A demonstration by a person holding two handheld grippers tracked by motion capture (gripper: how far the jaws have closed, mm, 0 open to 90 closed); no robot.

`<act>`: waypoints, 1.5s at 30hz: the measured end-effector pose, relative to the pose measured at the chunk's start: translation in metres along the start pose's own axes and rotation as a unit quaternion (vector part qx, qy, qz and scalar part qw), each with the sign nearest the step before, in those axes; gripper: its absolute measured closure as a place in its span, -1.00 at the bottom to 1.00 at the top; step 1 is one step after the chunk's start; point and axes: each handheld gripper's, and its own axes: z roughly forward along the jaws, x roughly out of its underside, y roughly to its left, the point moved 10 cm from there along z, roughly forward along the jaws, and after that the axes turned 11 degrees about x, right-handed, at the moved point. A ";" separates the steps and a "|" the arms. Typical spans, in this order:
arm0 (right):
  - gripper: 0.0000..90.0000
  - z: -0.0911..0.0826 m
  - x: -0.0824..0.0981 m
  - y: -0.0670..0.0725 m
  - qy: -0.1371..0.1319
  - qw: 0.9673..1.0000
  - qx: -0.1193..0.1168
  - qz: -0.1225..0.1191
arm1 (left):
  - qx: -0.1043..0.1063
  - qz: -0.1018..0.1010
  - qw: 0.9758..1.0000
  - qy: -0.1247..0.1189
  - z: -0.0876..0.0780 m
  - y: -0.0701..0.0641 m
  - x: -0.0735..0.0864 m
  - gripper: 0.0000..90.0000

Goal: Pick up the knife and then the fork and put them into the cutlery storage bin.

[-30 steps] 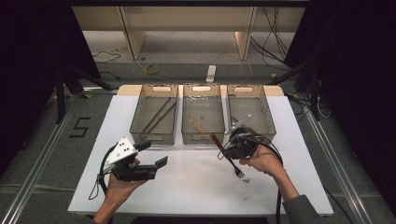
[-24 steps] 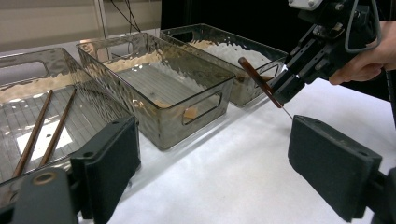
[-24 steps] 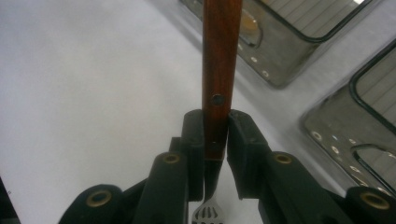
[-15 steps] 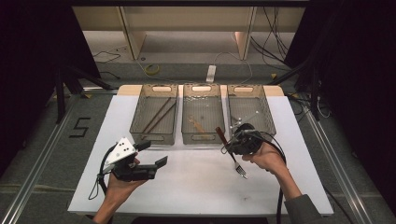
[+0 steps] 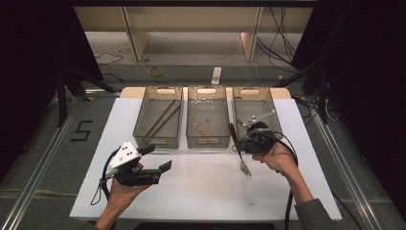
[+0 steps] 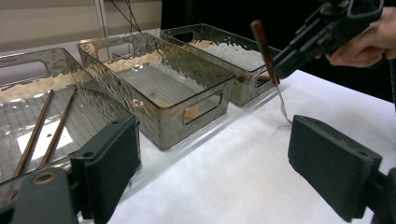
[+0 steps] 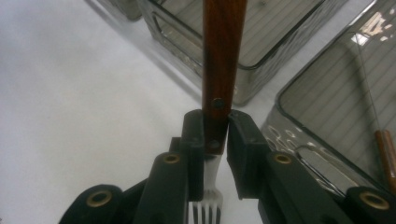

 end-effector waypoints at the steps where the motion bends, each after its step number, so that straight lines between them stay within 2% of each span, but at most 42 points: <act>1: 0.73 -0.002 -0.002 -0.003 -0.007 1.000 0.004 0.004 | 0.000 0.000 1.000 0.000 0.000 0.000 0.000 -0.65; 6: 0.73 -0.019 -0.011 -0.021 -0.042 0.998 0.001 0.036 | -0.001 0.001 1.000 0.002 0.001 0.000 0.001 -0.65; 8: 0.73 -0.026 -0.016 -0.030 -0.056 0.997 0.007 0.048 | -0.001 0.000 1.000 0.003 0.001 0.000 0.001 -0.65; 12: 0.73 -0.043 -0.029 -0.049 -0.091 0.993 0.010 0.074 | -0.001 0.001 1.000 0.004 0.001 0.000 0.001 -0.65; 14: 0.73 -0.053 -0.034 -0.056 -0.101 0.992 0.017 0.079 | -0.001 0.001 1.000 0.005 0.000 0.001 0.002 -0.65; 18: 0.73 -0.066 -0.043 -0.070 -0.108 0.990 0.032 0.088 | -0.002 0.001 1.000 0.006 0.001 0.001 0.002 -0.65; 24: 0.73 -0.068 -0.052 -0.087 -0.100 0.989 0.053 0.093 | -0.002 0.001 1.000 0.005 0.001 0.001 0.002 -0.65; 32: 0.73 -0.058 -0.069 -0.109 -0.086 0.989 0.061 0.108 | -0.002 0.000 1.000 0.005 0.001 0.001 0.002 -0.65; 37: 0.72 -0.034 -0.074 -0.120 -0.051 0.989 0.065 0.123 | -0.001 0.001 1.000 0.003 0.000 0.001 0.001 -0.65; 42: 0.72 -0.007 -0.068 -0.124 -0.018 0.989 0.061 0.131 | -0.001 0.002 1.000 0.002 0.000 0.000 0.001 -0.65; 45: 0.72 0.004 -0.064 -0.127 -0.004 0.988 0.064 0.139 | -0.001 -0.001 1.000 0.001 -0.001 0.000 0.001 -0.65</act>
